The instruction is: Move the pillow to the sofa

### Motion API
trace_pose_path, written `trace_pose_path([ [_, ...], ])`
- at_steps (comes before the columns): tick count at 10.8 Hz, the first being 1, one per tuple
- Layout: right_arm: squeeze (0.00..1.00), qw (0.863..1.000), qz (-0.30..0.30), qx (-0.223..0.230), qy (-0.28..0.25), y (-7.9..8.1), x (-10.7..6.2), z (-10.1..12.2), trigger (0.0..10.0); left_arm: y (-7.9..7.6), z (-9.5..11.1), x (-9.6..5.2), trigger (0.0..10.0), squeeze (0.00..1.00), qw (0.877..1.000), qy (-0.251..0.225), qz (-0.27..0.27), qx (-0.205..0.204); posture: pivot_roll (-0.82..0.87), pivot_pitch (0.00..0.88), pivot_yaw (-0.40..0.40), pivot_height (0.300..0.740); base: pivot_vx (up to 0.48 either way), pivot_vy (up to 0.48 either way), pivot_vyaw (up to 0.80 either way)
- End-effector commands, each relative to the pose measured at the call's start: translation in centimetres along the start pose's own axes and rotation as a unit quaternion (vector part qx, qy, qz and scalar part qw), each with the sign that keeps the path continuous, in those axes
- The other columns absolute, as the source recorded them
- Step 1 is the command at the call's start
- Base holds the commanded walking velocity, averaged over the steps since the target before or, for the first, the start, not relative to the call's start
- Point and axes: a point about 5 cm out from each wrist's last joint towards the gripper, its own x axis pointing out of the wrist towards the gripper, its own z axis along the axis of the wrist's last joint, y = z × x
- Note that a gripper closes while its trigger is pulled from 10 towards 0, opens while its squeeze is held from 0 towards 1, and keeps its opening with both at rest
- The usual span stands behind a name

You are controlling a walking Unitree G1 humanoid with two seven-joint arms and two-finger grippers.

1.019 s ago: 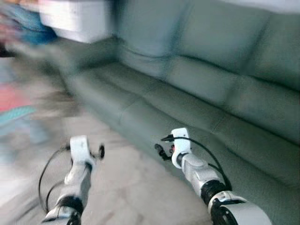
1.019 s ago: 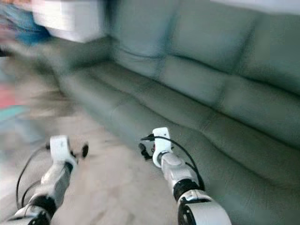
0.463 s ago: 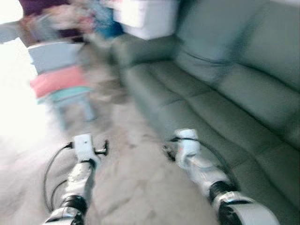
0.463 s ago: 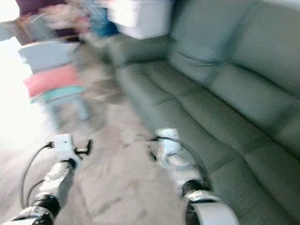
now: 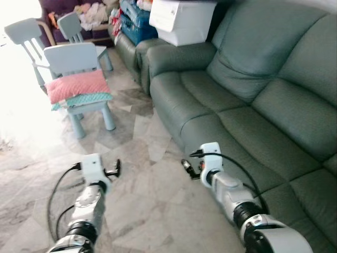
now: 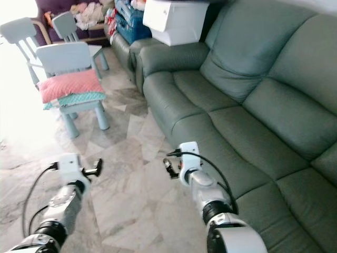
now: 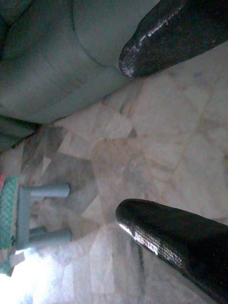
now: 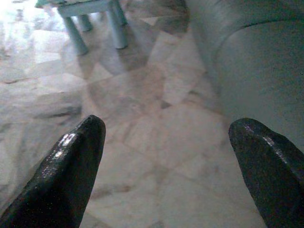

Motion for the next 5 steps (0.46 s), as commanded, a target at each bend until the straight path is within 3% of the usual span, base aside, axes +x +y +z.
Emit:
trace_pose_path([
  [1,0.0,1.0,0.009,-0.004,-0.008,0.31,0.14,0.45,10.0,0.28,0.4,0.1,10.0,0.0,1.0,-0.007,0.011,-0.002,-0.09,0.0,-0.044,0.74,0.247,0.0,0.0],
  [5,0.0,1.0,0.018,-0.016,-0.008,0.54,0.17,0.47,10.0,0.3,0.36,0.07,10.0,0.0,1.0,-0.007,0.006,-0.004,-0.1,0.0,-0.043,0.74,0.335,0.0,0.0],
])
